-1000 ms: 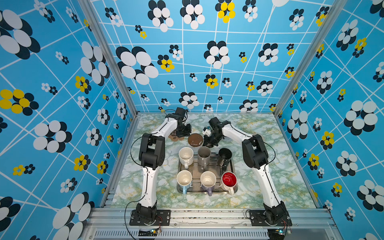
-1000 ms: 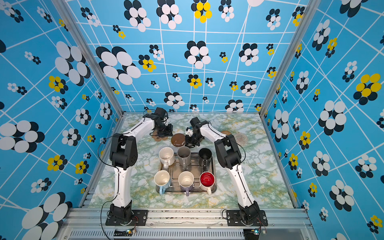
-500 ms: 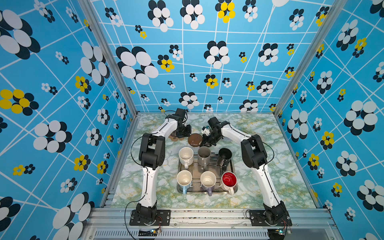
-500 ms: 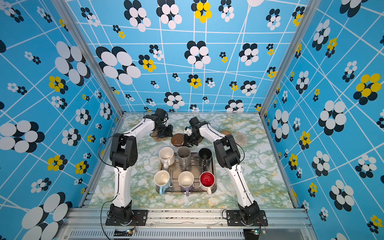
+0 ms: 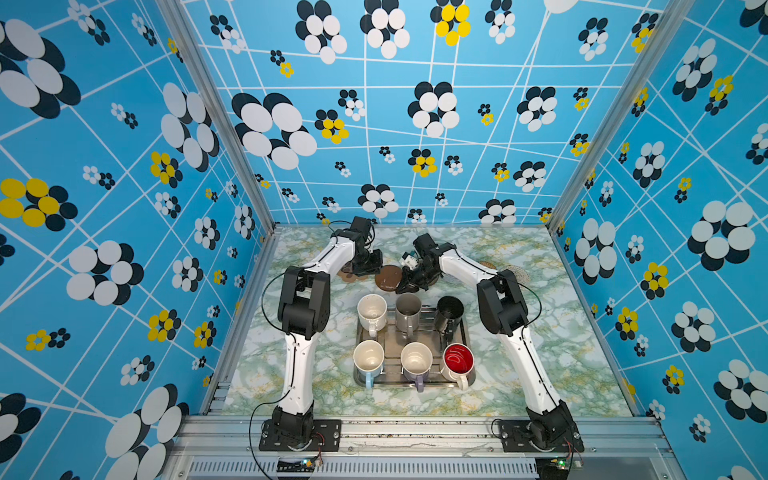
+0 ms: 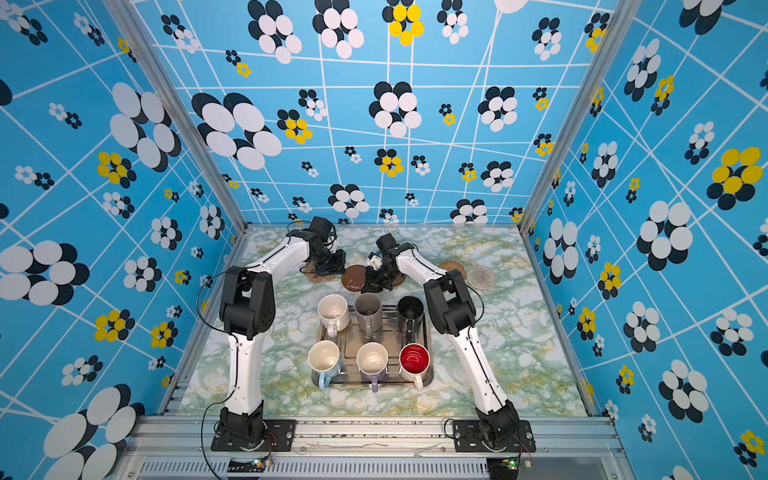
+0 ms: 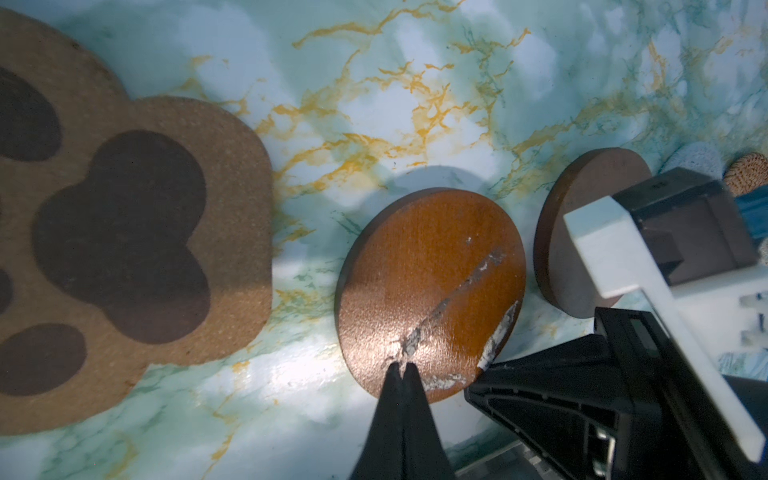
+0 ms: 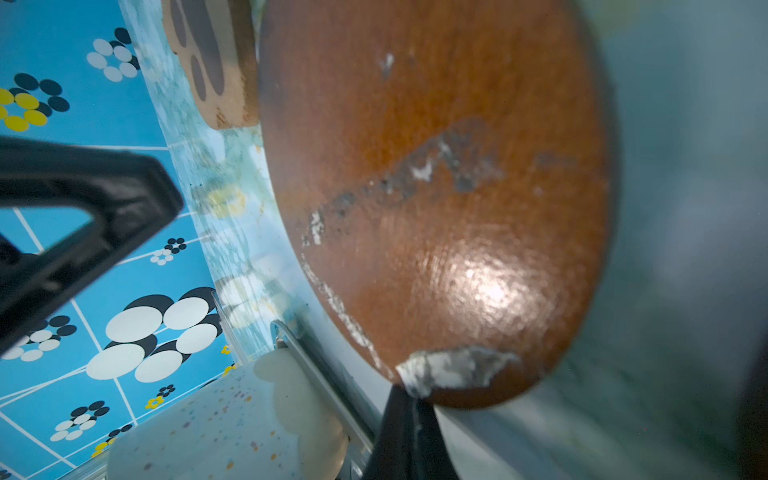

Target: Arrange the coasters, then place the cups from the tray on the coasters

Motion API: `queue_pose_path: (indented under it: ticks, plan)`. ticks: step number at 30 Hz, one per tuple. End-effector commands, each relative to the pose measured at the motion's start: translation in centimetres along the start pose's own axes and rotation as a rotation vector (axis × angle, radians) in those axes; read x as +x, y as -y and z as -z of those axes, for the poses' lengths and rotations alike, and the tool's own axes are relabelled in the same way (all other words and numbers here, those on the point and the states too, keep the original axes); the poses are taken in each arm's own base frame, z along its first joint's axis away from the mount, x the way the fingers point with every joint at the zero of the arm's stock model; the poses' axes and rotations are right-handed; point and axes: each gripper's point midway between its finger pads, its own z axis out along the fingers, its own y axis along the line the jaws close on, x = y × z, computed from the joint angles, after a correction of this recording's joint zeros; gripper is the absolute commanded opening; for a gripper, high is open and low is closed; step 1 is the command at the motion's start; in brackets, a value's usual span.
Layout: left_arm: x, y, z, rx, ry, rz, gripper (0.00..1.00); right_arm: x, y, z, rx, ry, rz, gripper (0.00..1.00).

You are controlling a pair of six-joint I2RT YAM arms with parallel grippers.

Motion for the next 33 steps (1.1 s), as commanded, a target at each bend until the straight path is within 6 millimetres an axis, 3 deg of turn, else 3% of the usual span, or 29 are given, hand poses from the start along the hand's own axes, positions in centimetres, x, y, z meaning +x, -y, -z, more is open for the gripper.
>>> queue_pose_path:
  ticks: [1, 12, 17, 22, 27, 31, 33]
  plan:
    - [-0.1, 0.3, 1.4, 0.006, 0.013, -0.006, 0.0, -0.6, -0.2, -1.2, -0.025, 0.008, -0.017, 0.0]
    - [-0.1, 0.2, 1.8, -0.001, 0.019, -0.009, 0.0, -2.8, -1.1, -1.5, -0.057, 0.058, -0.036, 0.0]
    - [-0.4, 0.4, 2.6, -0.002, 0.038, -0.01, 0.0, -3.0, -2.4, -0.2, -0.063, 0.066, -0.005, 0.0]
    - [-1.0, 0.7, 4.6, 0.0, 0.093, -0.022, 0.0, -3.8, -4.9, 3.4, -0.082, 0.118, 0.037, 0.0]
    - [-2.6, 0.9, 8.5, 0.007, 0.199, -0.011, 0.01, -5.0, -7.3, 8.1, -0.08, 0.213, 0.089, 0.0]
    - [-3.9, 0.2, 11.8, -0.008, 0.293, -0.003, 0.04, -5.4, -7.9, 11.6, -0.043, 0.276, 0.122, 0.0]
    - [-4.6, -0.6, 13.1, -0.036, 0.331, -0.007, 0.1, -5.4, -7.9, 13.4, -0.02, 0.308, 0.136, 0.0]
